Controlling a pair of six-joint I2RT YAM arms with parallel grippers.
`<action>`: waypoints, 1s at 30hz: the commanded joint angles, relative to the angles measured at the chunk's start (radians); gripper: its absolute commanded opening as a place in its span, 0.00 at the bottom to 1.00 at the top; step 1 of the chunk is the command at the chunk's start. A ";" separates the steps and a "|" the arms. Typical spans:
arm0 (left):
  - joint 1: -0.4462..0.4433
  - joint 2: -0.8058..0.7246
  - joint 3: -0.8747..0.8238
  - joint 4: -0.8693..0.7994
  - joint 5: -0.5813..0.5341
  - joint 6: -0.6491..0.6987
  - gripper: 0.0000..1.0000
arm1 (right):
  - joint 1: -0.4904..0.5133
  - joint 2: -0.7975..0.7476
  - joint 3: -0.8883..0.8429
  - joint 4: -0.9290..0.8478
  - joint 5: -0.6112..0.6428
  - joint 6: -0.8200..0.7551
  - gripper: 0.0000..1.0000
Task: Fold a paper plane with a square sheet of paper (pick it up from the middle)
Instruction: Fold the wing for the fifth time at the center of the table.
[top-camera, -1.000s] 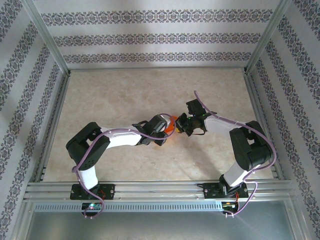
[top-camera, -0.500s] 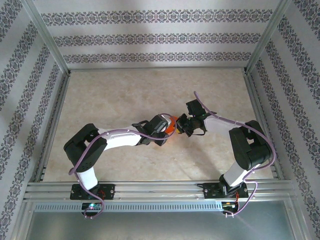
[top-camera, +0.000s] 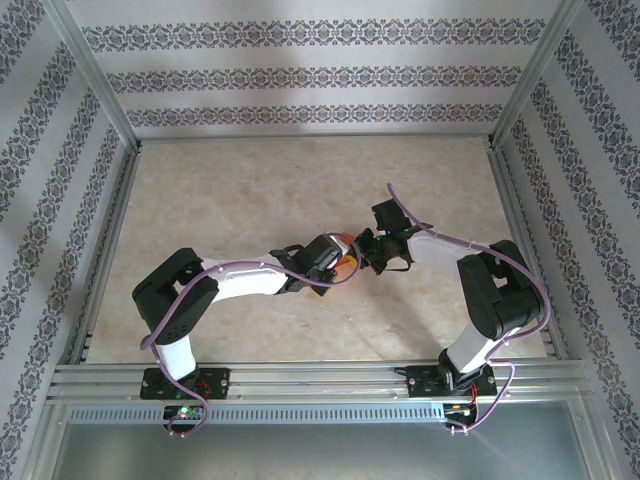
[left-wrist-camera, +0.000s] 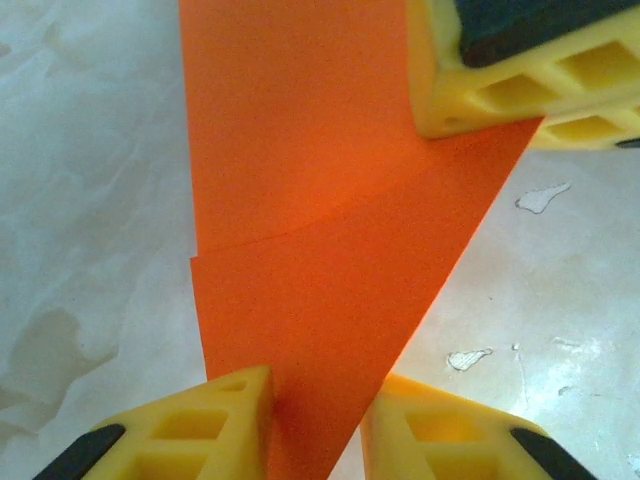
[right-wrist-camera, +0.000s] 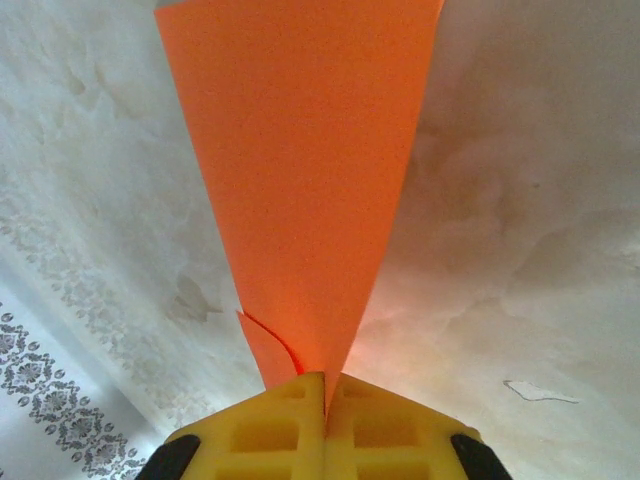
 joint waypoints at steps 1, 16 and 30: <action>-0.021 0.015 -0.018 0.017 -0.028 0.038 0.25 | 0.010 0.014 0.019 -0.024 -0.018 -0.011 0.04; -0.024 0.035 -0.045 0.057 -0.030 0.023 0.10 | -0.001 0.007 0.024 -0.022 -0.025 -0.026 0.35; -0.022 0.027 -0.033 0.045 0.034 -0.008 0.03 | -0.093 -0.104 0.013 -0.087 0.046 -0.130 0.63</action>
